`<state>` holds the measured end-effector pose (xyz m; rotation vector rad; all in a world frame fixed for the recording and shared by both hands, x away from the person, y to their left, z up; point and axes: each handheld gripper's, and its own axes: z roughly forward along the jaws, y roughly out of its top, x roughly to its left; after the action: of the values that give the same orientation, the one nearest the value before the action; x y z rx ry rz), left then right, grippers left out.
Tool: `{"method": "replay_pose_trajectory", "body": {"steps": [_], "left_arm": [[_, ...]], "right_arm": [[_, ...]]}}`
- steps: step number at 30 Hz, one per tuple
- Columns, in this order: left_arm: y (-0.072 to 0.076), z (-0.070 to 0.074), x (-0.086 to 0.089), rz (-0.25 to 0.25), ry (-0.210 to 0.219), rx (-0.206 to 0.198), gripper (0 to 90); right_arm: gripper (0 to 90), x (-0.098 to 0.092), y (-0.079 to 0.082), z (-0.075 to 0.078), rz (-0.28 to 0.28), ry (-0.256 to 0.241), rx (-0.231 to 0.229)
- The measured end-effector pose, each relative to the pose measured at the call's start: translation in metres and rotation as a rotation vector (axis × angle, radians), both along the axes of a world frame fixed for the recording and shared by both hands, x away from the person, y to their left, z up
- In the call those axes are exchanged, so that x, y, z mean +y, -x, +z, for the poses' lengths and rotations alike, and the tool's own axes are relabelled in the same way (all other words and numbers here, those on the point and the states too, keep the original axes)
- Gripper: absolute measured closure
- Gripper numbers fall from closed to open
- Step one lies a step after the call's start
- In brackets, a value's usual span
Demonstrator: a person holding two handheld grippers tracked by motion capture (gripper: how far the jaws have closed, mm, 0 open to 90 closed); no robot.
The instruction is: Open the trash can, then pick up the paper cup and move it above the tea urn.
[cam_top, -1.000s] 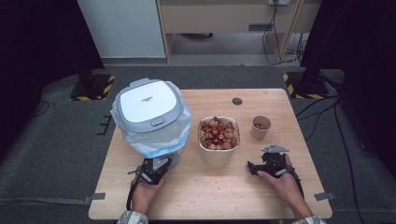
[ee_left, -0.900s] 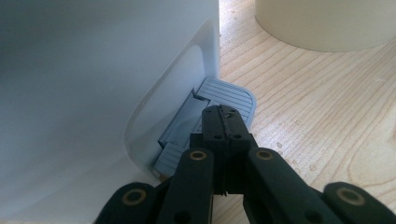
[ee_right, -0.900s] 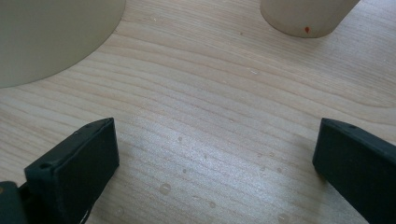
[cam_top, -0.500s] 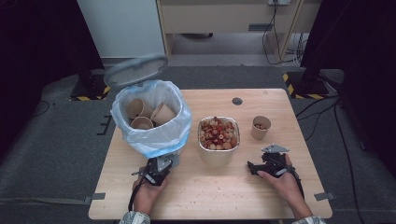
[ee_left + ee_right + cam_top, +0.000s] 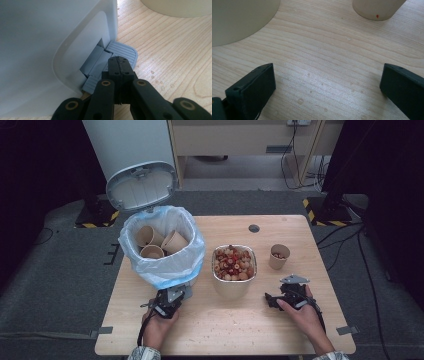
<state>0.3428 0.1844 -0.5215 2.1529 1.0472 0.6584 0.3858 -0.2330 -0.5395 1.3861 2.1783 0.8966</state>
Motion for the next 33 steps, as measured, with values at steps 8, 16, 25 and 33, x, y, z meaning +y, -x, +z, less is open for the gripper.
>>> {"method": "replay_pose_trajectory", "body": {"steps": [8, 16, 25, 33], "left_arm": [[0.000, 0.000, 0.000, 0.000, 0.004, 0.001, 89.8], [0.000, 0.000, 0.000, 0.003, 0.009, 0.002, 89.8], [0.000, 0.000, 0.001, 0.004, 0.011, 0.002, 89.9], [0.000, 0.000, 0.001, 0.001, 0.011, 0.002, 89.8]], "right_arm": [[0.6, 0.000, 0.000, 0.000, 0.000, 0.000, 0.000], [0.7, -0.002, 0.000, 0.001, 0.026, 0.002, 0.004], [6.4, -0.005, -0.002, 0.005, 0.041, 0.009, -0.001], [10.3, -0.007, -0.002, 0.011, 0.014, -0.012, -0.029]]}}
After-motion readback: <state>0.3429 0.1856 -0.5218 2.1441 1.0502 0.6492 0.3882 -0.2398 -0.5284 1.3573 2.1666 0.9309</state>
